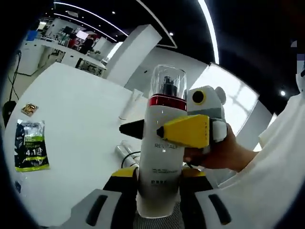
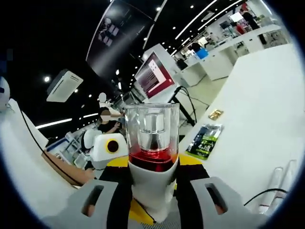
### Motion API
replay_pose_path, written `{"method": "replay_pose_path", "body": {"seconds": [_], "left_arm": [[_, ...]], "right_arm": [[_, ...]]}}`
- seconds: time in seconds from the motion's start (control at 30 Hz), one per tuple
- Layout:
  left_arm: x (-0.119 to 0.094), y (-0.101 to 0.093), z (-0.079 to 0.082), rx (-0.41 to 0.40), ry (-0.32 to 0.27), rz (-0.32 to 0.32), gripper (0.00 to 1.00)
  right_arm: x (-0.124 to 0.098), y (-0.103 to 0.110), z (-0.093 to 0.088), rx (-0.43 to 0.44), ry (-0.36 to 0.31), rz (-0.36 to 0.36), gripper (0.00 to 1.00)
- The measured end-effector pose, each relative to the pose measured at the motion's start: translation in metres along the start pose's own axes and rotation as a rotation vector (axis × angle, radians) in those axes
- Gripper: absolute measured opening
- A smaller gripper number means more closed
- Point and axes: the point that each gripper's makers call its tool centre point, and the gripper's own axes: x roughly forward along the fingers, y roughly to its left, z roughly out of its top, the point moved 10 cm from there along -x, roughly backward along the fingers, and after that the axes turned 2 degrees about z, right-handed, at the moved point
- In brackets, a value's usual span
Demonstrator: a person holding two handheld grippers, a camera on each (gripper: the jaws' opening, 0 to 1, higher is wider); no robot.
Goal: Arrange the skincare products in the storage area until every visible bottle or jar stands upright without overlapping.
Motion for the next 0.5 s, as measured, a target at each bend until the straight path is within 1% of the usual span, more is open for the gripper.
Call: {"method": "replay_pose_path", "body": {"seconds": [0.1,0.17,0.2,0.23,0.3,0.33,0.4,0.43,0.5], "left_arm": [[0.000,-0.002,0.002,-0.043,-0.014,-0.069,0.37],[-0.001,-0.004,0.002,-0.074,-0.012,-0.129,0.38],[0.000,-0.005,0.002,-0.082,-0.009,-0.155,0.38],[0.001,-0.007,0.001,-0.093,0.005,-0.179,0.39],[0.003,-0.007,0.000,-0.092,0.015,-0.203,0.40],[0.004,-0.007,0.000,-0.097,0.022,-0.213,0.43],[0.005,-0.007,-0.001,-0.097,0.028,-0.221,0.46],[0.005,-0.009,-0.002,-0.100,0.036,-0.244,0.46],[0.005,-0.011,-0.003,-0.109,0.051,-0.279,0.45]], "right_arm": [[-0.005,0.002,0.002,-0.022,-0.002,0.055,0.32],[-0.007,0.005,0.003,-0.029,0.013,0.112,0.32],[-0.008,0.007,0.004,-0.029,0.009,0.139,0.32],[-0.009,0.009,0.004,-0.035,0.023,0.165,0.32],[-0.009,0.011,0.004,-0.039,0.037,0.194,0.32],[-0.009,0.012,0.004,-0.045,0.043,0.215,0.32],[-0.010,0.013,0.003,-0.036,0.048,0.239,0.32],[-0.011,0.012,0.003,-0.032,0.048,0.249,0.32],[-0.011,0.014,0.001,-0.024,0.043,0.296,0.32]]}}
